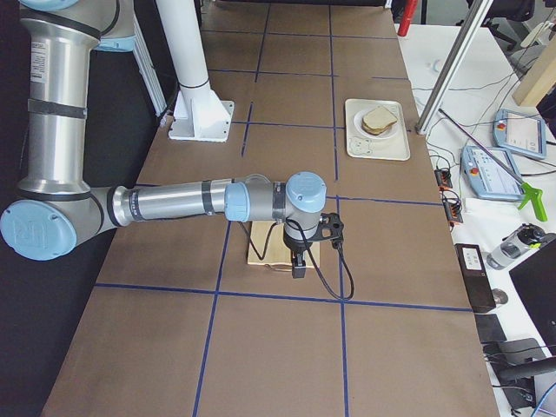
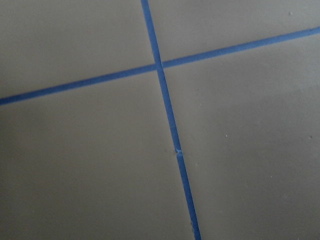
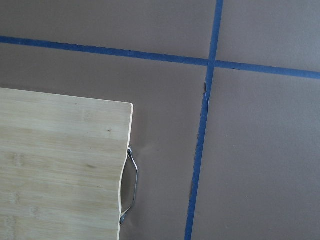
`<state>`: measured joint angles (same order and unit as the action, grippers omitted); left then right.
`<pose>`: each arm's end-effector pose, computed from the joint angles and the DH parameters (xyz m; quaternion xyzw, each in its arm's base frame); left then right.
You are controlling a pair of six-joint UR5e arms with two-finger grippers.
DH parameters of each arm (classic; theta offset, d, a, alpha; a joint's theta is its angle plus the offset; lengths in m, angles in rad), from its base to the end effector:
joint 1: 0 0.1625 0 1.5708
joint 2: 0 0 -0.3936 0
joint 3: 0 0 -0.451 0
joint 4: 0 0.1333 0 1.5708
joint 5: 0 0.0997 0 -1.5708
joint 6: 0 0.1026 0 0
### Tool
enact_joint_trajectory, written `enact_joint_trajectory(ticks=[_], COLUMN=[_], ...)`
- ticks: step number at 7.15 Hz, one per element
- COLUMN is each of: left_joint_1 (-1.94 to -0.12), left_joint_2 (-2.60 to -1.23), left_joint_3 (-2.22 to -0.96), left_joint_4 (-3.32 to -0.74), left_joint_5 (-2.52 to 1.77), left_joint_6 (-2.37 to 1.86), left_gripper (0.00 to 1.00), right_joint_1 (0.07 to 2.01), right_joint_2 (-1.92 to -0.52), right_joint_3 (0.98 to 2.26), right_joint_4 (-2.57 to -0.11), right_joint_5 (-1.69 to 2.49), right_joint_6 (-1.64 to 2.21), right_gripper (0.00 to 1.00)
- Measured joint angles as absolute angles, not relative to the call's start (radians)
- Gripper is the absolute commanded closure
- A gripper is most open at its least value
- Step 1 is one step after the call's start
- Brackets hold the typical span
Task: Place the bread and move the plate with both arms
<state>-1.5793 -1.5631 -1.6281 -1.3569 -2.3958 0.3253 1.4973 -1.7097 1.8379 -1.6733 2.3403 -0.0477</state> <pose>-0.0625 -0.5339 0.6187 -0.0078 0.4065 0.1115 0.9068 0.0254 -0.4976 0.5658 0.0071 -0.3754 -0.0609 0.9248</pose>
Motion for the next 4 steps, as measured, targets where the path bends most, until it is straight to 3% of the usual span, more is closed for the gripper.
enact_joint_trajectory(ticks=[4], left_joint_1=[-1.579], left_joint_2=[-1.555], left_joint_3=[-1.647], left_joint_4=[-1.384], left_joint_5=[-2.399], left_joint_6=[0.295], left_gripper=[0.0], right_joint_1=[1.497], right_joint_2=[-1.728], right_joint_3=[1.817], right_joint_4=[-1.671], right_joint_5=[2.327], right_joint_6=[-0.093], right_gripper=[0.0])
